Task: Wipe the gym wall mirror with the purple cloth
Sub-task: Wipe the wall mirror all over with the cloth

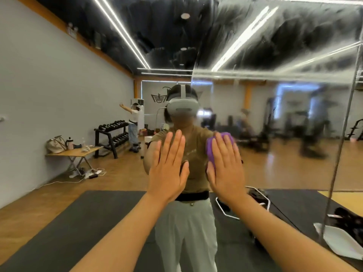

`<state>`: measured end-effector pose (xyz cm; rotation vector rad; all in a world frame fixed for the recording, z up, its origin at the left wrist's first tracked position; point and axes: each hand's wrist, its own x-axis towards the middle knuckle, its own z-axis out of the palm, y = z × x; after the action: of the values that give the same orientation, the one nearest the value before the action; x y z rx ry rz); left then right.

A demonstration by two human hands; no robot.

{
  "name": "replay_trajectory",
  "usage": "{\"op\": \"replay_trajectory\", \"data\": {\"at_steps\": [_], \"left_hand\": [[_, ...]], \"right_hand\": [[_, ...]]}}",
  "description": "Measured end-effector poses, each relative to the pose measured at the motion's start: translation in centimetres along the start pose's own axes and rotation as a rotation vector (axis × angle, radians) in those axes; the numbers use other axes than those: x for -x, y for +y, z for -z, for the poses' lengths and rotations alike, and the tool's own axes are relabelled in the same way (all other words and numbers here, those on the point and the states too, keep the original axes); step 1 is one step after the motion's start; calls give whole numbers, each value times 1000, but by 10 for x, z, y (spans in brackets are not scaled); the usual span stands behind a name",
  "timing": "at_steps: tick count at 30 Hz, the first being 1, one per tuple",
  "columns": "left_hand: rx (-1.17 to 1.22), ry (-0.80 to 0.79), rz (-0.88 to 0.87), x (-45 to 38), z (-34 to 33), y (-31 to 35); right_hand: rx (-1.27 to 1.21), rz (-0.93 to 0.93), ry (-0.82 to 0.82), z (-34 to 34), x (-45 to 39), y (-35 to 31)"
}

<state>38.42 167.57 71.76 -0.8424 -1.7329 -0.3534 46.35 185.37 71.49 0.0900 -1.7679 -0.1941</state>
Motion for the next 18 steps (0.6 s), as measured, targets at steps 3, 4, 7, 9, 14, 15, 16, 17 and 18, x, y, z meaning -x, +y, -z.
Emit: {"op": "replay_trajectory", "data": {"at_steps": [3, 4, 7, 9, 14, 15, 16, 17, 18], "left_hand": [[2, 49, 10, 1, -5, 3], [1, 64, 9, 1, -6, 4], [-9, 104, -5, 1, -10, 3], [-16, 127, -12, 1, -13, 2], [-21, 182, -31, 2, -19, 0], [-21, 189, -30, 2, -20, 0], [-18, 191, -28, 2, -20, 0], [-14, 189, -28, 3, -20, 0], [-13, 188, -28, 3, -20, 0]], "right_hand": [[42, 147, -122, -9, 89, -18], [67, 162, -156, -12, 114, -22], [132, 117, -229, -16, 157, -27], [156, 124, -243, -15, 159, -27], [33, 82, -151, -4, 100, -22], [12, 41, -101, -3, 74, -21], [1, 3, -59, -3, 45, -20], [-2, -23, -27, -2, 14, -20], [-5, -35, -1, 0, -17, -19]]}}
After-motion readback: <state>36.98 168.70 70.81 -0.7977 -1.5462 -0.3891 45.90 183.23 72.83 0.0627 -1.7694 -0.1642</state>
